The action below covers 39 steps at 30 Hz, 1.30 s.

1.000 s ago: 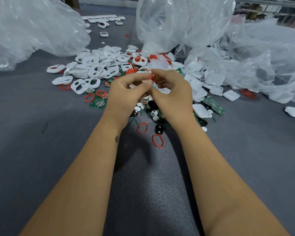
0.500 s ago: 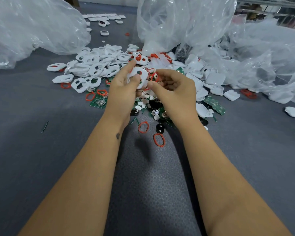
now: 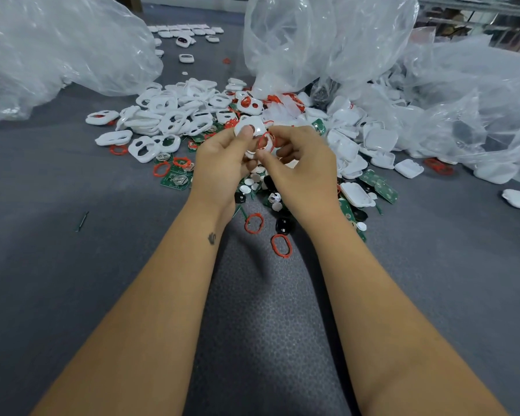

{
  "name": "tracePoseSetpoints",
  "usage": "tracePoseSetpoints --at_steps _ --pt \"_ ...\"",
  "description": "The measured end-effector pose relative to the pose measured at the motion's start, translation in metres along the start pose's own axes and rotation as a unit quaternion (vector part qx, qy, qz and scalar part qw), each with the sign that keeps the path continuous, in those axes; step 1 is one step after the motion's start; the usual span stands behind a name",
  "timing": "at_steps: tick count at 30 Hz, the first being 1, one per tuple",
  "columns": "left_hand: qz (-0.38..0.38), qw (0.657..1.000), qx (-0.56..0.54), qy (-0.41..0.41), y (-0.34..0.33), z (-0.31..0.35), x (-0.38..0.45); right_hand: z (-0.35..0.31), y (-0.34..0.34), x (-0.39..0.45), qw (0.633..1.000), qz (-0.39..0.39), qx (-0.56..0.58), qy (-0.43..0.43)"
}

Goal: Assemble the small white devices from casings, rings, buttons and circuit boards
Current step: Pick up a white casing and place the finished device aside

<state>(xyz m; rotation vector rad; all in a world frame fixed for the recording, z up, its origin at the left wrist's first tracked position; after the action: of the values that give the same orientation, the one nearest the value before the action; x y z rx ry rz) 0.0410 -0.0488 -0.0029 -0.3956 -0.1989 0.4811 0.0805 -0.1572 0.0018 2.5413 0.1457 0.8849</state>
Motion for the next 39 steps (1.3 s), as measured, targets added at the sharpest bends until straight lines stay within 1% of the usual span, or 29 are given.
tracePoseSetpoints --at_steps 4,6,8,14,17,18,22,26,32,39 --pt "0.021 0.997 -0.067 0.022 -0.001 0.001 0.000 0.000 0.000 0.001 1.000 0.013 -0.007 0.001" --pt "0.032 0.995 -0.083 0.039 -0.001 -0.001 0.001 0.001 0.000 0.001 1.000 0.019 -0.003 0.002" --pt "0.027 0.994 -0.096 0.042 -0.003 -0.002 0.000 0.002 0.001 0.001 1.000 0.024 0.002 0.009" --pt "0.035 0.990 -0.129 0.037 -0.018 -0.011 -0.006 0.010 0.003 0.001 0.999 0.002 -0.032 0.042" --pt "0.063 0.992 -0.103 0.044 -0.018 -0.012 -0.005 0.011 0.005 0.001 0.997 -0.016 -0.051 0.062" --pt "0.061 0.992 -0.096 0.049 -0.016 -0.012 -0.004 0.011 0.006 0.001 0.996 -0.020 -0.057 0.071" --pt "0.017 0.998 -0.033 0.053 -0.010 -0.009 -0.002 0.012 0.010 0.002 0.991 -0.026 -0.081 0.103" --pt "0.007 0.998 0.023 0.051 -0.008 -0.007 0.000 0.013 0.010 0.002 0.987 -0.042 -0.091 0.122" --pt "-0.016 0.999 0.025 0.045 -0.003 -0.004 0.003 0.012 0.010 0.003 0.988 -0.049 -0.079 0.125" --pt "-0.021 0.999 0.007 0.037 0.000 -0.002 0.002 0.012 0.011 0.003 0.988 -0.053 -0.074 0.128"
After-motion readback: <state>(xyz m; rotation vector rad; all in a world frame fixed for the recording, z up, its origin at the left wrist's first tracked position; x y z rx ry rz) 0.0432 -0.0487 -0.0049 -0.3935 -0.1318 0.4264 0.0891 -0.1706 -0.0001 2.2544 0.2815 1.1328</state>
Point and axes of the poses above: each hand's wrist, its own x-axis towards the middle knuckle, its own y-axis out of the back of the hand, z = x × y, the point moved 1 cm from there along x, towards the middle knuckle, and after that the axes turned 4 degrees about -x, right-handed, at the moved point
